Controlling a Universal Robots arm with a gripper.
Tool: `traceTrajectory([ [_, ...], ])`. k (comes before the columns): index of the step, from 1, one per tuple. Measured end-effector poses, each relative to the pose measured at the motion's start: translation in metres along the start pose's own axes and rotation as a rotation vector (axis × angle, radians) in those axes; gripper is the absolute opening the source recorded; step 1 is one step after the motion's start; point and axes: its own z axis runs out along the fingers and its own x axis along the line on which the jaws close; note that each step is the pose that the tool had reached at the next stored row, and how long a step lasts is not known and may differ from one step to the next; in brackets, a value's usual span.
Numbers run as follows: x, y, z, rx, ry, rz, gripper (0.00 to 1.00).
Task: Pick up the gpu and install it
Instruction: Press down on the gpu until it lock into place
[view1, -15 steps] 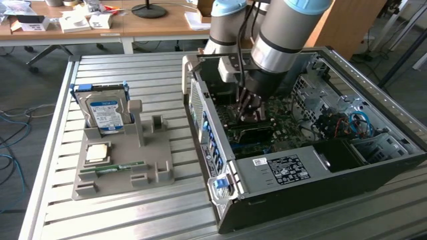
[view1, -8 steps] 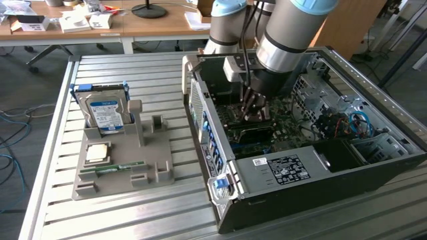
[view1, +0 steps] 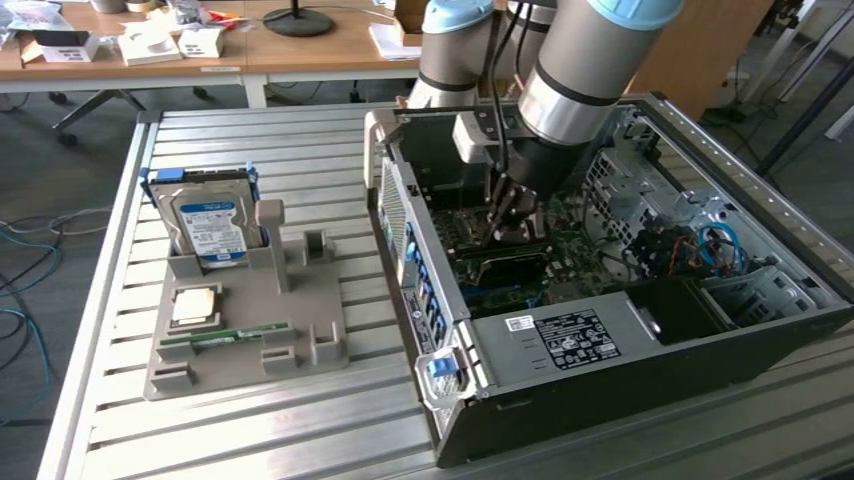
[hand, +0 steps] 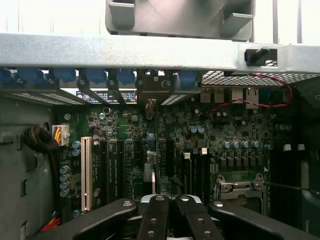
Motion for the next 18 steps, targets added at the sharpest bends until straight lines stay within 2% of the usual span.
traceTrajectory([
  [3, -0.0001, 0.0004, 0.0001, 0.0014, -0.0001, 0.000, 0.11],
  [4, -0.0001, 0.0009, 0.0002, 0.0088, -0.0003, -0.001, 0.11],
  [7, 0.0000, 0.0014, 0.0002, 0.0389, -0.0009, -0.009, 0.11],
  [9, -0.0001, 0.0016, 0.0002, 0.0533, -0.0012, -0.014, 0.11],
  [11, -0.0001, 0.0016, 0.0002, 0.0629, -0.0013, -0.022, 0.11],
  [18, 0.0001, 0.0016, 0.0015, 0.0643, -0.0009, -0.026, 0.11],
])
